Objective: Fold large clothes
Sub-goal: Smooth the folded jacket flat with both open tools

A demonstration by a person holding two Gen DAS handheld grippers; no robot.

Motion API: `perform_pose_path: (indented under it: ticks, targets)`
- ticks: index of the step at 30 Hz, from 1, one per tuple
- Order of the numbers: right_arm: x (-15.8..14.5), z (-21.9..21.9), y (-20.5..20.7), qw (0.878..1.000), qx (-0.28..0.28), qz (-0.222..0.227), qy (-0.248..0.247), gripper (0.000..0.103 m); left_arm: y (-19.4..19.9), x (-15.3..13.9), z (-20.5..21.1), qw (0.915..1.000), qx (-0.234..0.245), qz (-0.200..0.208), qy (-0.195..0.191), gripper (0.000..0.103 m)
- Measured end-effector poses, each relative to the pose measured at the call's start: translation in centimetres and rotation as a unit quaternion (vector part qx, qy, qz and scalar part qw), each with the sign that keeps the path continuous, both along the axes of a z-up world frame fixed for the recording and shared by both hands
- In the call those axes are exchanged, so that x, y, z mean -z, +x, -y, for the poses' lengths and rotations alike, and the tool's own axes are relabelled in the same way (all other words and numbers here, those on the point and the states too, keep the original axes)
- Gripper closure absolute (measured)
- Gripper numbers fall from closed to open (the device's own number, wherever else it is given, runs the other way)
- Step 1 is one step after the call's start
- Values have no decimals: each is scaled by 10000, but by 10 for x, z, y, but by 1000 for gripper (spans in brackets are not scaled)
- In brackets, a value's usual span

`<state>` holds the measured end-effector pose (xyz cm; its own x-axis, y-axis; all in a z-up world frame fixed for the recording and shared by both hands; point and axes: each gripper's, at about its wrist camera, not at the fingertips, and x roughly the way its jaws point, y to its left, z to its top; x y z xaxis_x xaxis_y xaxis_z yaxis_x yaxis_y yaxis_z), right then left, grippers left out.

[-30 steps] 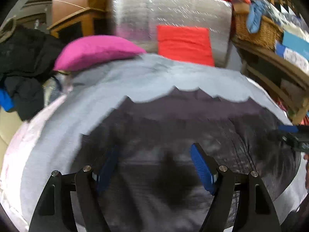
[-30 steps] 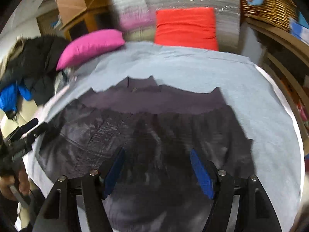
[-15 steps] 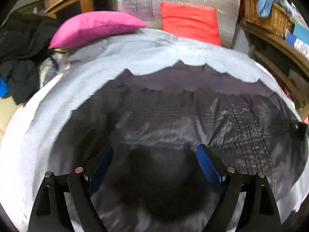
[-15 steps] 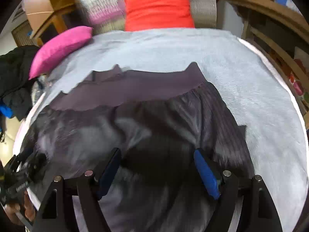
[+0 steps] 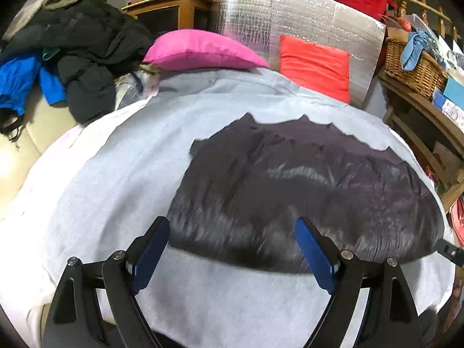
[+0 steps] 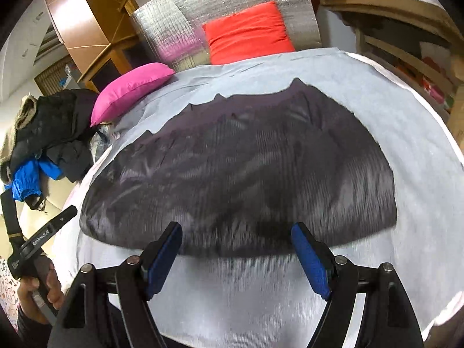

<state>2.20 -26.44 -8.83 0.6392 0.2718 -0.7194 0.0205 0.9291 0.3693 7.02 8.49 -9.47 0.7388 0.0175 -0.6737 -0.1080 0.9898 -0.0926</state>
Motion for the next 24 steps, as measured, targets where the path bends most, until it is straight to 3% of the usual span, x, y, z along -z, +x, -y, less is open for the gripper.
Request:
perform_pose_path:
  ticks: [7,14,17,24]
  targets:
    - [0,23,-18,9991,292,55,310,22,-9,15,0,9996,-135,-259,-26,15]
    - [-10,19,-6,9995,163,216,161,22,13,14,23,9994,-46,-173,292,15]
    - [-11,18,5,9996,70,246,81,22,26,19,20,9994,-134,-228,206,15]
    - [30,24,38,9997,86,-81,-209,22,44,50,16,9973,-234,-575,404,15]
